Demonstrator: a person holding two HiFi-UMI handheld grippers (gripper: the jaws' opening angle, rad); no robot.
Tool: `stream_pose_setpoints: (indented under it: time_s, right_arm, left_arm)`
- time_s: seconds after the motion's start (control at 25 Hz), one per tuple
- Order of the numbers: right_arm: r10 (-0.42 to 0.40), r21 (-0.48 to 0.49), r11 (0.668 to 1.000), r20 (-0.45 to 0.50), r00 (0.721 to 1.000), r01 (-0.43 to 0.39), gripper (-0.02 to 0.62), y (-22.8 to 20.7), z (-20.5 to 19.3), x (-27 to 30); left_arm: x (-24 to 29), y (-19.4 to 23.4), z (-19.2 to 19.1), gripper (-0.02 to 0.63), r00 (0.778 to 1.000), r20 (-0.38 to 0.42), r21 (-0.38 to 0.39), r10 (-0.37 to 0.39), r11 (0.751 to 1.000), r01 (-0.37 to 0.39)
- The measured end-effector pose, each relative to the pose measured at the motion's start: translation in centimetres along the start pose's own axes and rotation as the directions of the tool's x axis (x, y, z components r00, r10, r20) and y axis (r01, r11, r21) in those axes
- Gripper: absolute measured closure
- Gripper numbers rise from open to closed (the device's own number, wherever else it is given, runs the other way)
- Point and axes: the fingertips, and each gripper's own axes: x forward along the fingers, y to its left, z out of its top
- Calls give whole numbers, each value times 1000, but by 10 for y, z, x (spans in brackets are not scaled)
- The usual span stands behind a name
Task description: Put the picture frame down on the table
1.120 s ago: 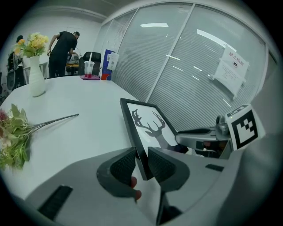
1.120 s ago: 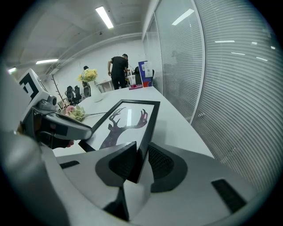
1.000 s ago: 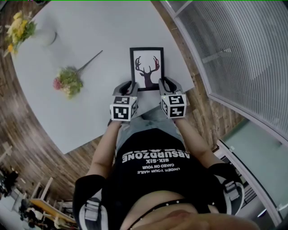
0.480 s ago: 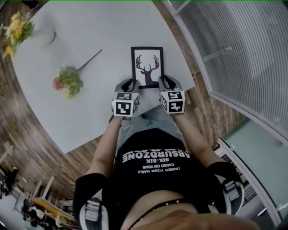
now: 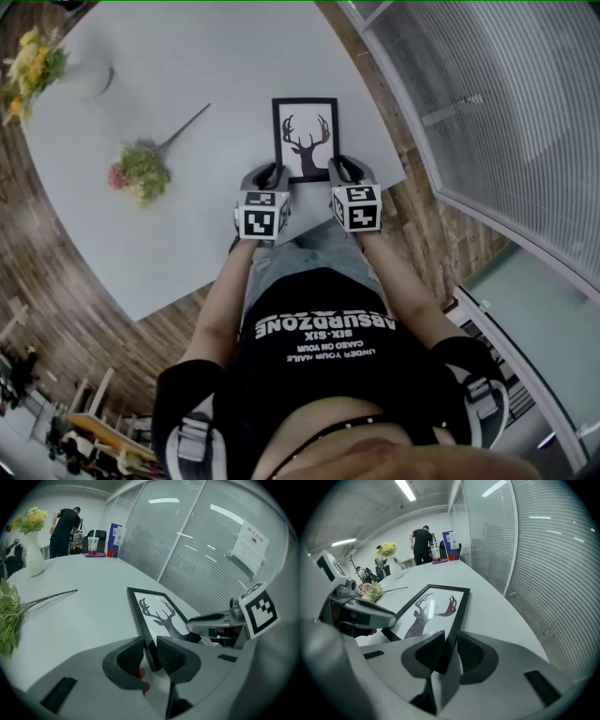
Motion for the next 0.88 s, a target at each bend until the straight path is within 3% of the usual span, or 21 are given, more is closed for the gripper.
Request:
stream_pose_setpoints:
  time_s: [0.68,0.88]
  right_arm:
    - [5,-26,1000,15,1000,-4,494,1,-3,9]
    - [1,-24,1000,13,1000,-1,488,2,0,2]
  left_arm:
    - [15,6,-9,511,999,-36,7,35,999,-35]
    - [7,6,-5,494,996,-45,32,81,996,-80]
